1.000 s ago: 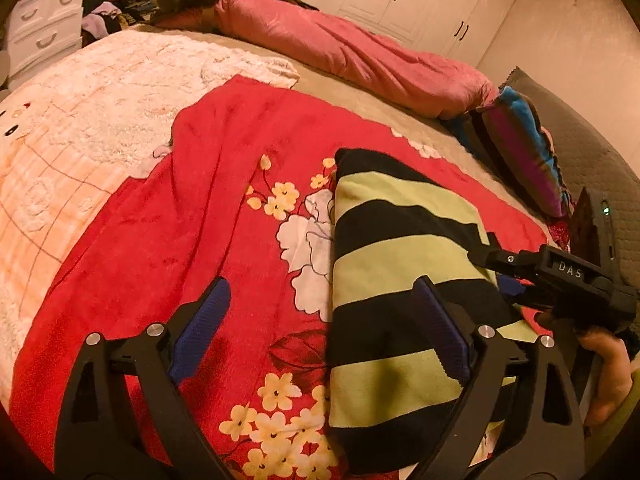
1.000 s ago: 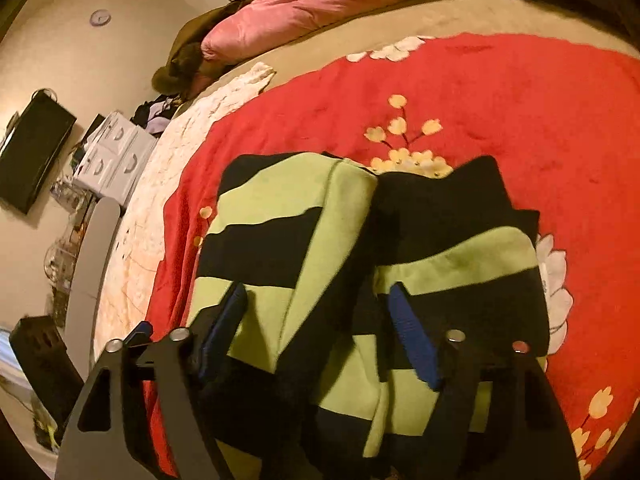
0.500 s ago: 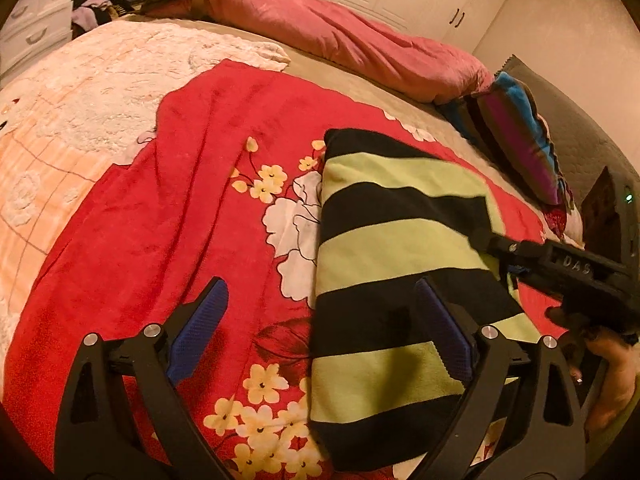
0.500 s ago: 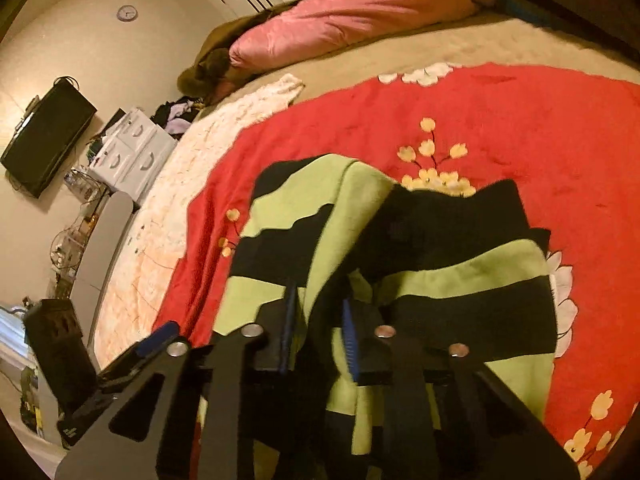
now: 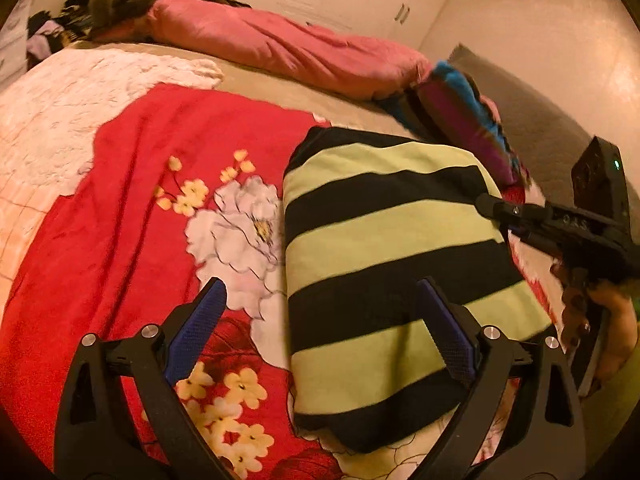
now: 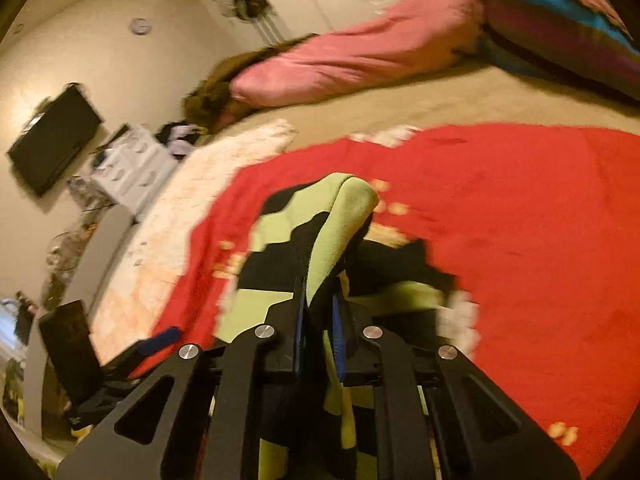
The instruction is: Fold small clothes
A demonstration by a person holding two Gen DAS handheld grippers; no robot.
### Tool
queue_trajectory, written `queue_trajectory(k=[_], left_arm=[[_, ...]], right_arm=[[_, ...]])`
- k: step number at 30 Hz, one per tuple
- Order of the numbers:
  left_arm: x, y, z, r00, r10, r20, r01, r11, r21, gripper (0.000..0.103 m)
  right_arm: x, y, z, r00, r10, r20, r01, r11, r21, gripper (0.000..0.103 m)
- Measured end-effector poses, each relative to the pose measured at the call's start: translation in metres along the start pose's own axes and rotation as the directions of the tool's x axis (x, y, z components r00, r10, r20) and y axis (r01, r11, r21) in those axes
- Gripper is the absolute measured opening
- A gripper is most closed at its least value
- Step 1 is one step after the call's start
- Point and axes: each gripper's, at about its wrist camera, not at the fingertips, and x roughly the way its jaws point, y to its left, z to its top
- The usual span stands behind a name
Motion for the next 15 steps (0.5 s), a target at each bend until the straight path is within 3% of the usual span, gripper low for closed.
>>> queue_trajectory(k=[3, 8, 9, 10, 11, 12, 15], left_arm=[[0.013, -0.009, -0.009, 0.999, 0.014, -0.04, -0.012, 0.999, 0.036, 0.089], [0.03, -0.021, -0.023, 0.995, 0.045, -0.093, -0.035, 0.993, 0.112, 0.089], [0.032, -0.02, -0.022, 0.994, 0.044, -0.098, -0.033, 0.993, 0.111, 0.089], [0.033, -0.019, -0.022, 0.994, 0.041, -0.103, -0.03, 0.994, 0.107, 0.09], [0.033, -0.017, -0.022, 0.994, 0.041, -0.105, -0.03, 0.994, 0.104, 0.091], [0.034, -0.016, -0.022, 0.994, 0.042, -0.106, -0.031, 0.994, 0.101, 0.091], [0.032, -0.014, -0.02, 0.994, 0.04, -0.103, -0.031, 0.995, 0.09, 0.091]], right_arm=[[0.013, -0.019, -0.011, 0.998, -0.052, -0.043, 0.053, 0.998, 0.026, 0.011], [0.035, -0.021, -0.029, 0.984, -0.163, -0.066, 0.161, 0.987, -0.026, 0.013], [0.038, -0.015, -0.032, 0.973, -0.219, -0.065, 0.214, 0.974, -0.078, 0.017], [0.039, -0.009, -0.035, 0.958, -0.28, -0.057, 0.271, 0.953, -0.133, 0.03], [0.04, -0.002, -0.036, 0.942, -0.333, -0.042, 0.32, 0.93, -0.182, 0.034], [0.037, 0.005, -0.037, 0.935, -0.355, -0.022, 0.342, 0.914, -0.22, 0.036], [0.02, 0.011, -0.042, 0.941, -0.338, 0.022, 0.334, 0.914, -0.231, 0.043]])
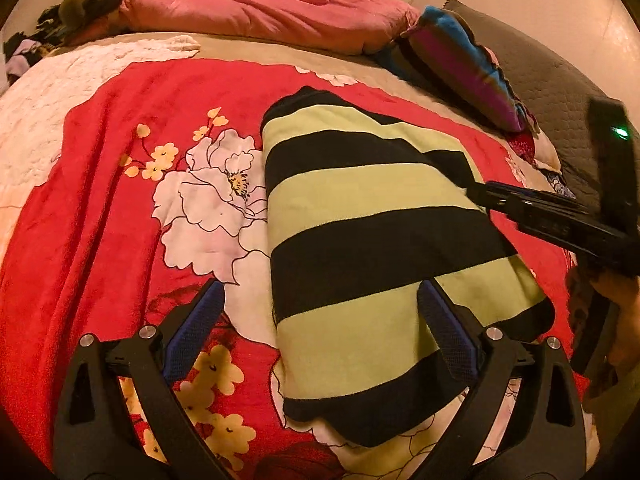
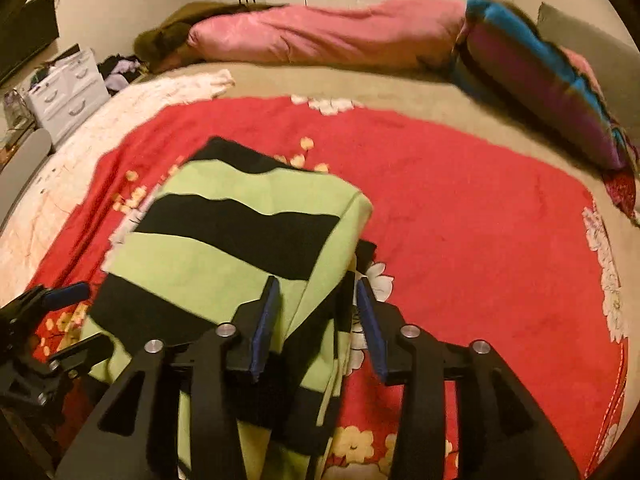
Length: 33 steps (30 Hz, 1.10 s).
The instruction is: Fold small clothes
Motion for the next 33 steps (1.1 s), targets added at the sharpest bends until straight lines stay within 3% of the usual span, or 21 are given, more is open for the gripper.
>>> queue_trajectory(k=[6, 12, 18, 23, 25, 28, 33], left_arm=[[-0.013, -0.006, 0.003, 0.999, -0.005, 0.032, 0.004, 1.0, 0.014, 0.091], [-0.011, -0.004, 0.002, 1.0, 0.016, 0.014, -0.016, 1.0, 0.01, 0.091], [-0.003, 0.004, -0.002, 1.0, 0.015, -0.022, -0.016, 1.0, -0.018, 0.091], [-0.001, 0.009, -0.003, 0.999, -0.004, -0.043, 0.002, 0.999, -0.048, 0.092], [-0.003, 0.014, -0.001, 0.998, -0.043, -0.052, 0.038, 0.996, -0.085, 0.092], [0.002, 0.017, -0.004, 0.996, -0.062, -0.066, 0.055, 0.993, -0.108, 0.092], [0.01, 0.01, -0.01, 0.996, -0.033, -0.077, 0.029, 0.998, -0.059, 0.093]], right_arm=[[-0.051, 0.002, -0.017, 0.988, 0.093, 0.126, -0.099, 0.994, 0.038, 0.053], [-0.053, 0.014, -0.032, 0.979, 0.179, 0.094, -0.185, 0.981, 0.058, 0.053], [-0.021, 0.014, -0.046, 0.993, 0.112, -0.03, -0.11, 0.991, 0.073, 0.053], [-0.024, 0.006, -0.058, 0.986, 0.167, -0.02, -0.163, 0.976, 0.143, 0.054], [-0.03, 0.001, -0.062, 0.984, 0.18, -0.009, -0.176, 0.971, 0.163, 0.058], [-0.028, -0.003, -0.073, 0.985, 0.167, -0.036, -0.158, 0.973, 0.17, 0.058], [-0.009, 0.001, -0.084, 0.99, 0.106, -0.093, -0.09, 0.983, 0.162, 0.058]])
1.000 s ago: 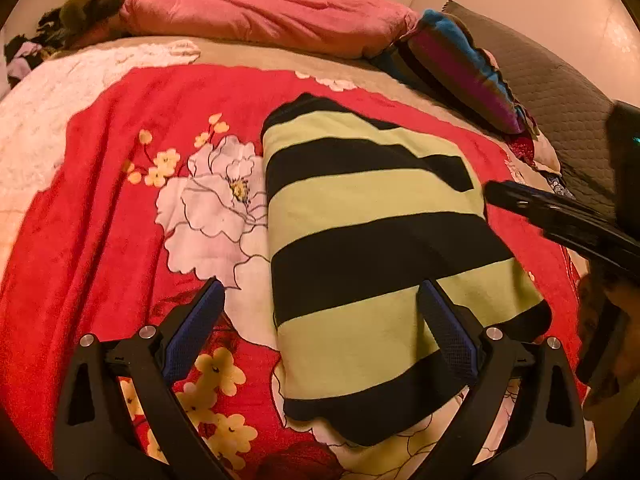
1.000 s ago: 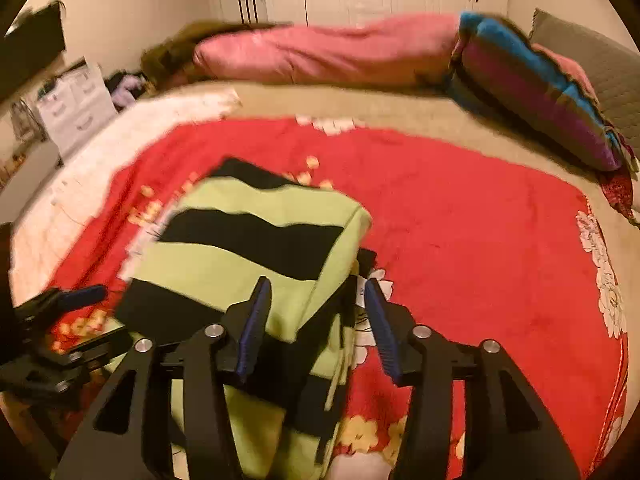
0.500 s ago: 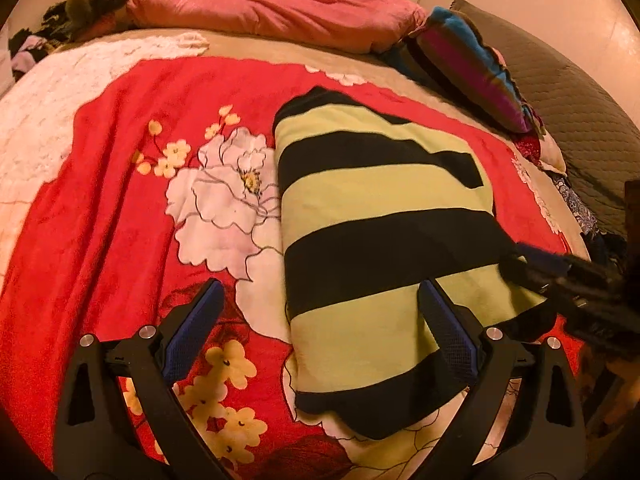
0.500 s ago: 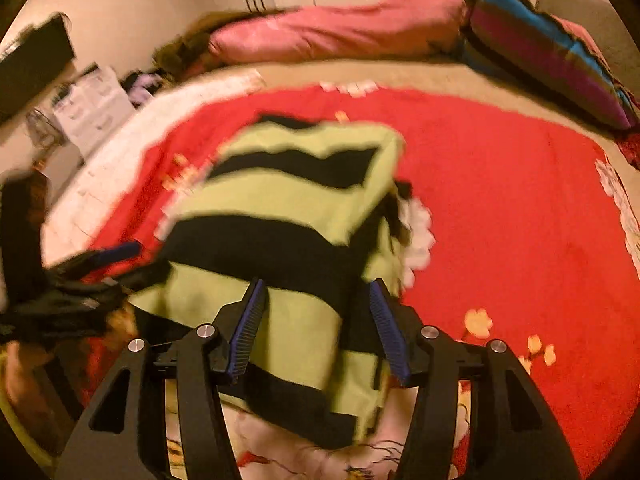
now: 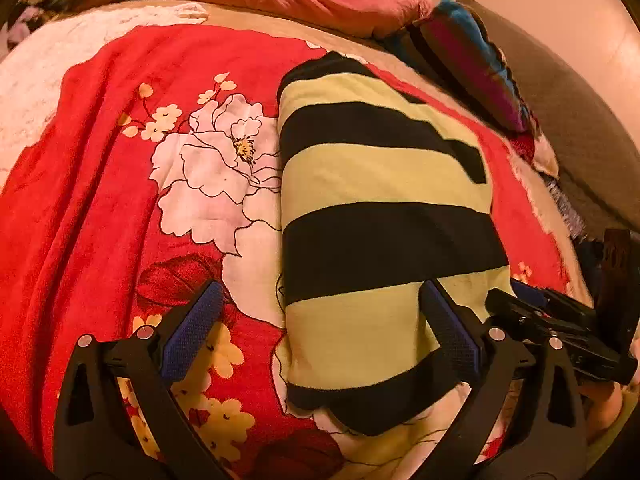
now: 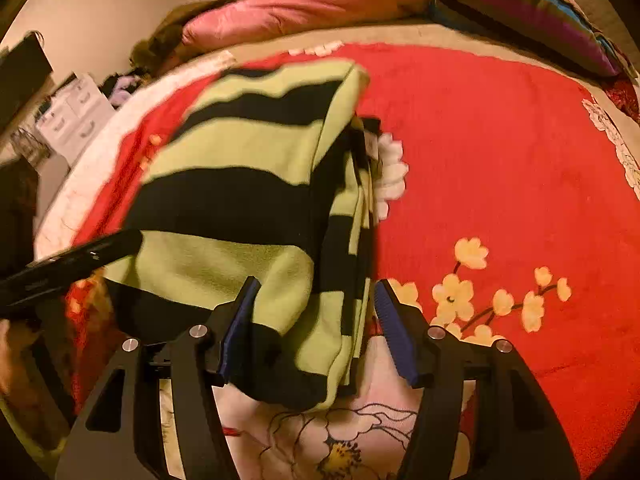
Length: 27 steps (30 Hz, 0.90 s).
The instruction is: Fold small clothes
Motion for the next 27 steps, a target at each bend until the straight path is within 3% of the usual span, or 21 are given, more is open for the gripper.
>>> queue_trajectory(k=[6, 11, 13, 21, 22, 23, 27], left_arm=[[0.005, 0.006, -0.002, 1.0, -0.004, -0.005, 0.004, 1.0, -0.014, 0.094], [-0.001, 0.002, -0.001, 1.0, 0.018, 0.011, -0.018, 1.0, 0.006, 0.094], [-0.003, 0.001, 0.0, 1.0, 0.023, 0.018, -0.023, 1.0, 0.004, 0.094], [-0.014, -0.004, 0.001, 0.999, 0.032, 0.037, -0.033, 0.999, 0.012, 0.094], [-0.016, -0.005, 0.001, 0.998, 0.034, 0.044, -0.034, 0.999, 0.015, 0.094], [-0.022, -0.008, 0.002, 0.998, 0.035, 0.059, -0.036, 0.999, 0.019, 0.094], [-0.04, -0.017, 0.002, 0.992, 0.049, 0.118, -0.053, 0.998, 0.034, 0.094]], right_arm=[[0.009, 0.001, -0.003, 1.0, -0.013, -0.004, 0.013, 1.0, 0.019, 0.058], [0.006, -0.002, 0.0, 1.0, -0.013, 0.003, 0.012, 0.998, 0.066, 0.068], [0.0, -0.003, 0.0, 1.0, -0.024, 0.008, 0.023, 0.997, 0.071, 0.078], [-0.024, -0.006, 0.0, 0.998, -0.029, 0.055, 0.025, 0.997, 0.078, 0.079], [-0.029, -0.005, 0.0, 0.997, -0.039, 0.066, 0.034, 0.997, 0.074, 0.093], [-0.037, -0.004, 0.0, 0.994, -0.067, 0.09, 0.061, 0.996, 0.072, 0.099], [-0.067, -0.003, -0.001, 0.983, -0.07, 0.168, 0.06, 0.996, 0.062, 0.099]])
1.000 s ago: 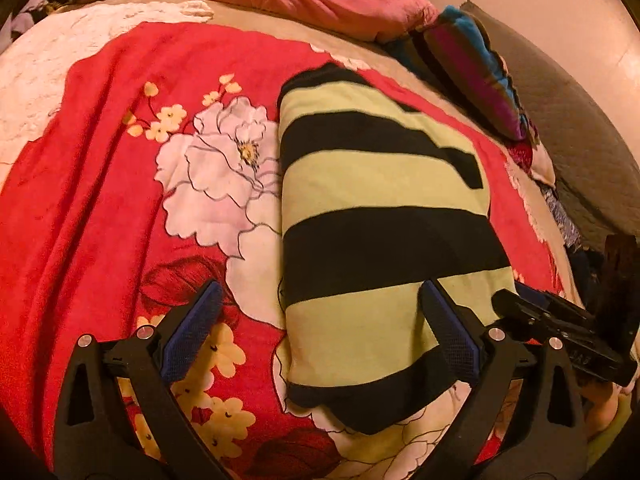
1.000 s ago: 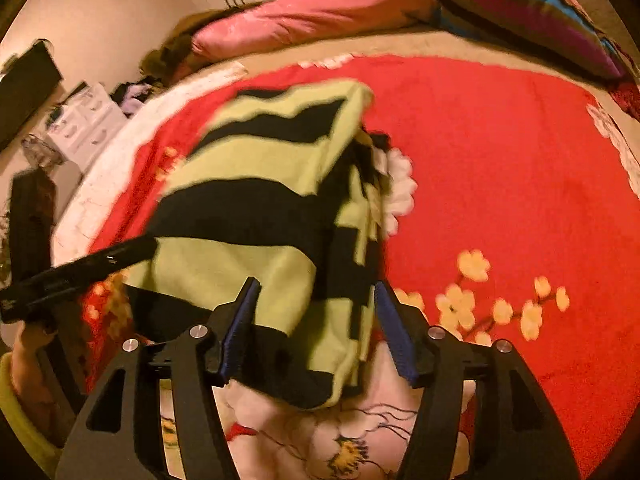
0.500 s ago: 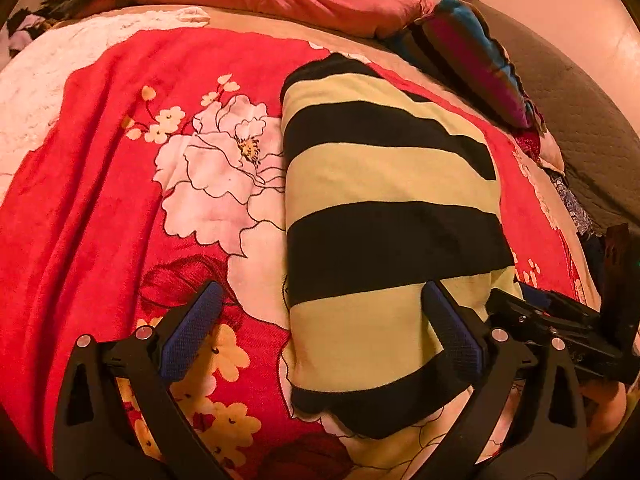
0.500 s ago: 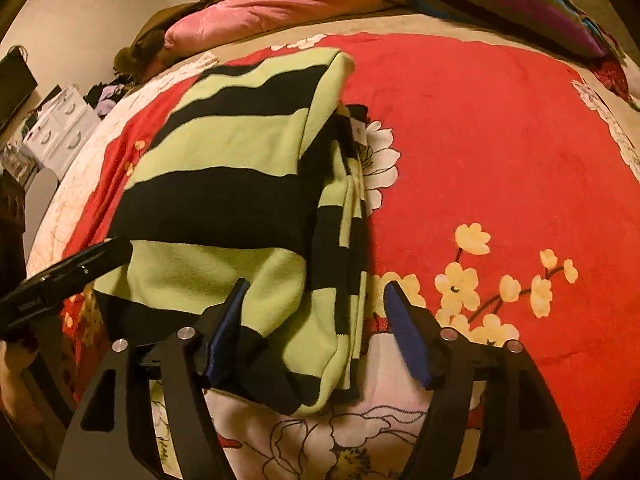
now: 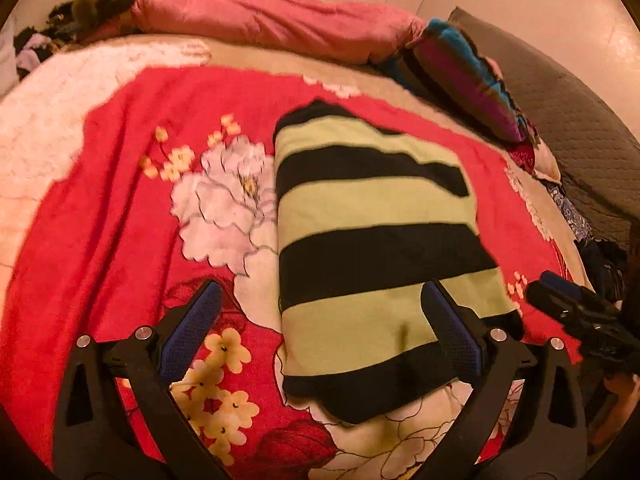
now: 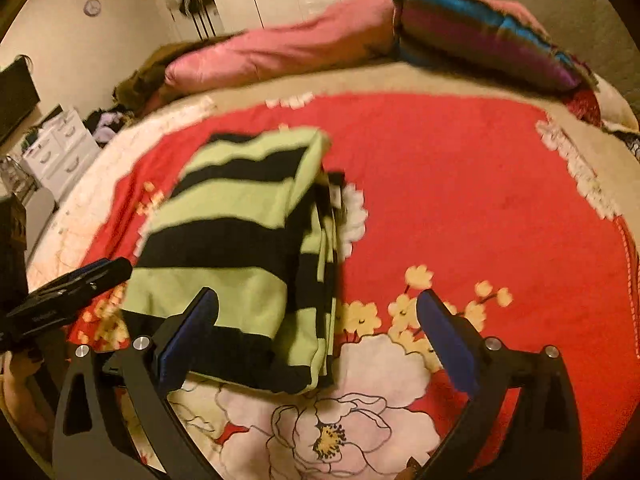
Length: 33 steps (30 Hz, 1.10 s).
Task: Fold small clothes
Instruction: 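Open both grippers and pull them back from the folded shirt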
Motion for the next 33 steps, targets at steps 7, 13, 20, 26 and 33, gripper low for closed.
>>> queue_trajectory(k=[7, 13, 20, 26, 33], left_arm=[[-0.038, -0.014, -0.005, 0.994, 0.046, 0.094, -0.047, 0.999, 0.012, 0.094], [-0.075, -0.025, -0.016, 0.988, 0.059, 0.144, -0.064, 0.997, 0.035, 0.094], [-0.107, -0.032, -0.043, 0.985, 0.091, 0.143, -0.101, 0.993, 0.065, 0.094], [-0.12, -0.033, -0.073, 0.992, 0.104, 0.077, -0.109, 0.993, 0.053, 0.094], [-0.131, -0.036, -0.099, 0.994, 0.103, 0.044, -0.106, 0.992, 0.067, 0.094]], right_arm=[[-0.049, 0.004, 0.001, 0.993, -0.018, 0.116, 0.022, 0.999, -0.031, 0.099], [-0.078, 0.013, -0.006, 0.989, -0.005, 0.147, 0.014, 0.998, -0.056, 0.099], [-0.102, 0.024, -0.023, 0.99, 0.015, 0.143, -0.005, 0.998, -0.066, 0.099], [-0.116, 0.033, -0.047, 0.992, 0.022, 0.121, -0.014, 0.997, -0.074, 0.099], [-0.124, 0.039, -0.08, 0.997, 0.022, 0.079, -0.018, 0.999, -0.051, 0.099]])
